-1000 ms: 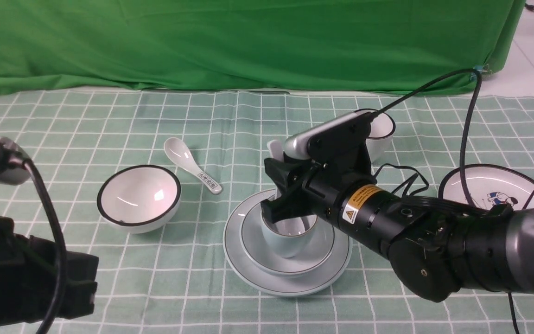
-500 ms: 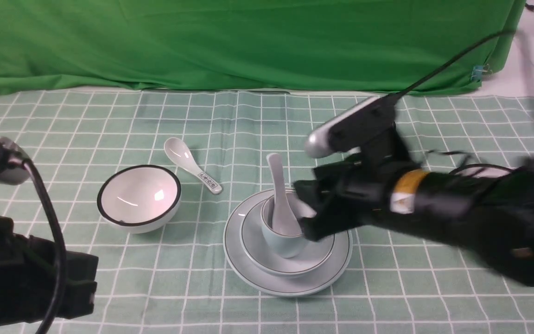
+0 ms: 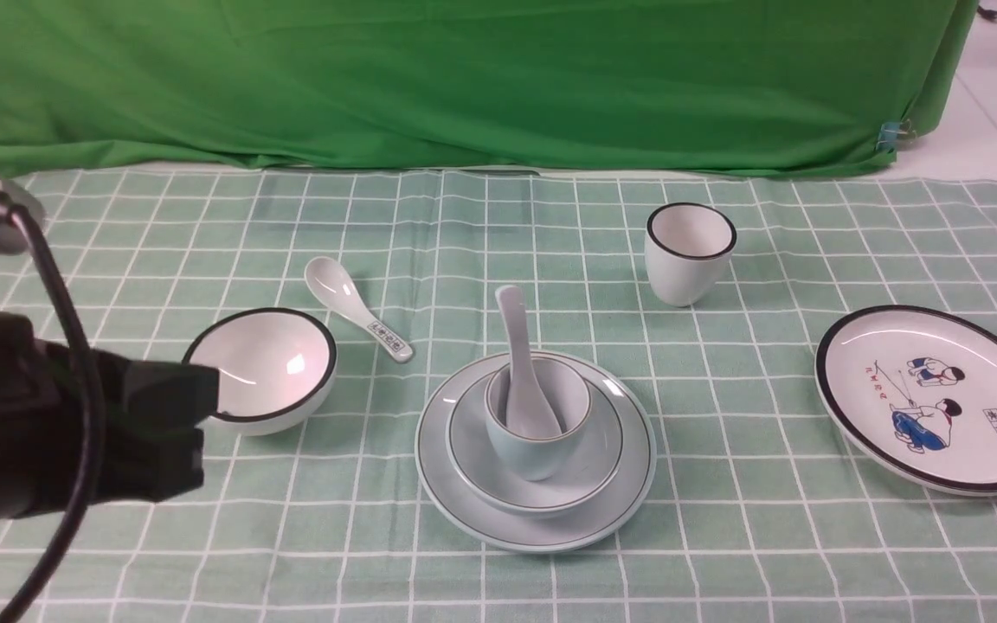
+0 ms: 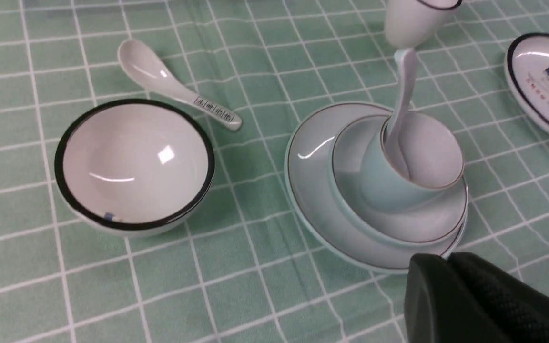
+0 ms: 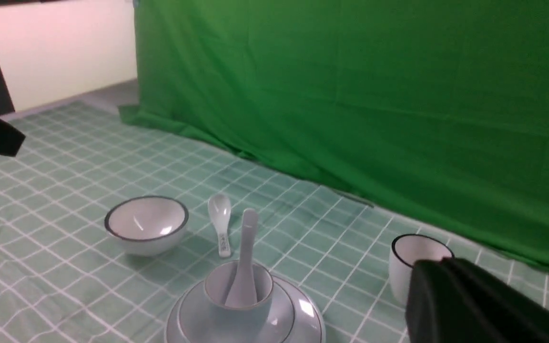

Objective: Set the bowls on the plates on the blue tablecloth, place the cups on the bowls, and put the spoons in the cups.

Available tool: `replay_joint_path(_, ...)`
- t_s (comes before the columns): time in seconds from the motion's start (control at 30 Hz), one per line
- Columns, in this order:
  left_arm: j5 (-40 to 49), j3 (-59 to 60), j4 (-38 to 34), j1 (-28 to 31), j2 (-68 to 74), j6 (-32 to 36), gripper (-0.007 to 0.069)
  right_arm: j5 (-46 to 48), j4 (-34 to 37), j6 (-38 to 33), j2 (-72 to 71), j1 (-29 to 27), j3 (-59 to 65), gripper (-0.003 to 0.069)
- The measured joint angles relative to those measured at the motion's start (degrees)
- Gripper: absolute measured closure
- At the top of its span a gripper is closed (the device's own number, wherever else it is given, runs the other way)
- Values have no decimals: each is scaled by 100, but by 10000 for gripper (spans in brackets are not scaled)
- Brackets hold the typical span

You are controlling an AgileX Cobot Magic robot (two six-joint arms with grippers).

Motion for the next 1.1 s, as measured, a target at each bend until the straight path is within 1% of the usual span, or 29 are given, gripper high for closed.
replay_joint_path(0.07,-175,0,-23,0,0,0,615,-282,-25,0,-512,0,544,637)
replay_joint_path(0.13,-130,0,-183,0,-9,15,615,-405,-24,7,-688,0,815,629)
replay_joint_path(0.27,154,255,-551,0,-309,486,615,-504,-24,146,-743,0,890,592)
replay_joint_path(0.37,6,807,-744,0,-1028,636,615,-513,-24,158,-743,0,890,563)
replay_joint_path(0.47,-247,1213,-744,0,-1624,665,615,-513,-24,158,-743,0,890,545)
replay_joint_path(0.63,-404,1683,-744,0,-2373,697,615,-513,-24,158,-743,0,890,529)
replay_joint_path(0.8,-430,1781,-744,0,-2688,697,615,-513,-24,158,-743,0,890,518)
replay_joint_path(1.03,-449,1786,-744,0,-2727,697,613,-513,-24,158,-743,0,890,515)
replay_joint_path(1.1,-478,1791,-667,0,-2727,841,612,-513,-24,163,-743,0,890,515)
